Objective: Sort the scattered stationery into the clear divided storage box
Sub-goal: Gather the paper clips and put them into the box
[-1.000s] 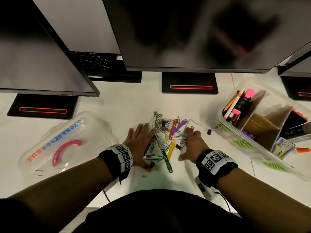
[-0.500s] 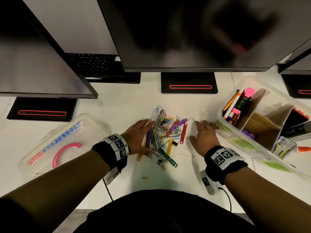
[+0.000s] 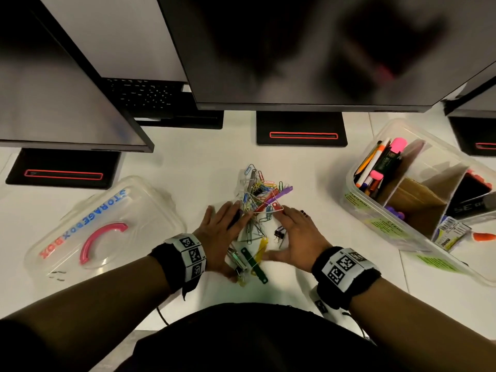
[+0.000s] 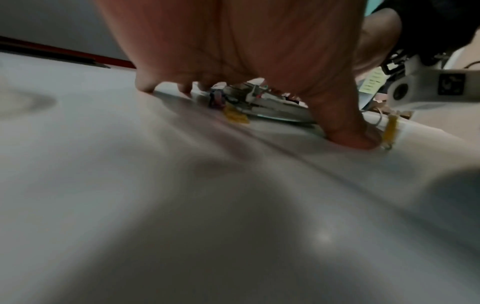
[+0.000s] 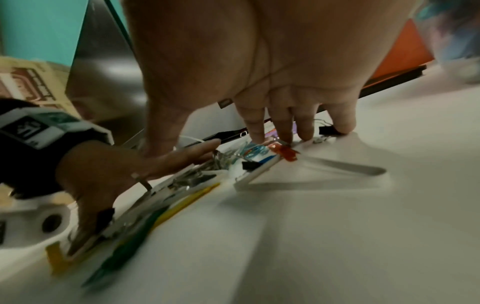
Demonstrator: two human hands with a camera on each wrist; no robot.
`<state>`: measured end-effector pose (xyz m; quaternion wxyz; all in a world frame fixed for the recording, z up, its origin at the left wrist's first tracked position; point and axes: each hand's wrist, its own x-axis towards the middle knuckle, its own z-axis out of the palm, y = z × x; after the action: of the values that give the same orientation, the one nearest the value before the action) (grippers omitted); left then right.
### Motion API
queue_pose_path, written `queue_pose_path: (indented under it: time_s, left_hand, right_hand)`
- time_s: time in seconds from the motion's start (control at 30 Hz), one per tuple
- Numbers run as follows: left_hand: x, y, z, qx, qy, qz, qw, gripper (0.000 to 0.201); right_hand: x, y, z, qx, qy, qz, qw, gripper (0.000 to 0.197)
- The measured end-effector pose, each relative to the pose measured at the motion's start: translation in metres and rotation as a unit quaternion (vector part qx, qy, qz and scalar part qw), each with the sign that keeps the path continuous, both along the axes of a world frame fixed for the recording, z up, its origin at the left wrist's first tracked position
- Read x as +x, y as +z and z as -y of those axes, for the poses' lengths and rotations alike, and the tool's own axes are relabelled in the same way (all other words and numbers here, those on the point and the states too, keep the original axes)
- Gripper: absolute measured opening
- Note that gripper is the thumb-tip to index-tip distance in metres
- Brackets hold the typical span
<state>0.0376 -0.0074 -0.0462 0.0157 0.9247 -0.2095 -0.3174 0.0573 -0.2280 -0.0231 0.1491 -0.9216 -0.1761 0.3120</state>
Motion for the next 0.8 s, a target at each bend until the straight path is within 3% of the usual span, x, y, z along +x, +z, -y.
queue_pose_path:
  time_s: [0.07, 0.13, 0.33, 0.43, 0.5, 0.6, 0.7, 0.8]
  left_hand:
    - [0.001, 0.0, 0.006, -0.011, 0.03, 0.01, 0.999, 0.139]
    - [0.004, 0.0, 0.013, -0.027, 0.067, 0.018, 0.997, 0.133]
    - [0.023, 0.003, 0.022, -0.138, 0.171, 0.046, 0.974, 0.107]
    - [0.034, 0.01, 0.013, -0.18, 0.199, 0.054, 0.962, 0.092]
    - [0.042, 0.013, 0.006, -0.214, 0.231, 0.073, 0.946, 0.071]
    - [0.057, 0.017, 0.004, -0.225, 0.264, 0.108, 0.932, 0.052]
    - [0.074, 0.017, 0.011, -0.202, 0.302, 0.097, 0.927, 0.057]
    - [0.086, 0.013, 0.021, -0.175, 0.347, 0.059, 0.92, 0.069]
  right_hand:
    - [-0.002, -0.003, 0.002, -0.022, 0.041, -0.007, 0.999, 0.121]
    - [-0.003, -0.007, 0.002, -0.047, 0.061, -0.003, 0.997, 0.12]
    - [0.013, -0.008, 0.003, 0.009, -0.026, 0.069, 0.997, 0.065]
    - [0.029, 0.001, 0.007, 0.045, -0.069, 0.136, 0.987, 0.051]
    - [0.042, 0.005, 0.007, 0.035, -0.081, 0.155, 0.984, 0.056]
    - [0.065, 0.004, -0.003, -0.012, -0.043, 0.094, 0.995, 0.078]
    - [0.083, 0.0, -0.016, -0.061, 0.01, 0.028, 0.998, 0.091]
    - [0.085, -0.001, -0.023, -0.091, 0.042, 0.032, 0.994, 0.084]
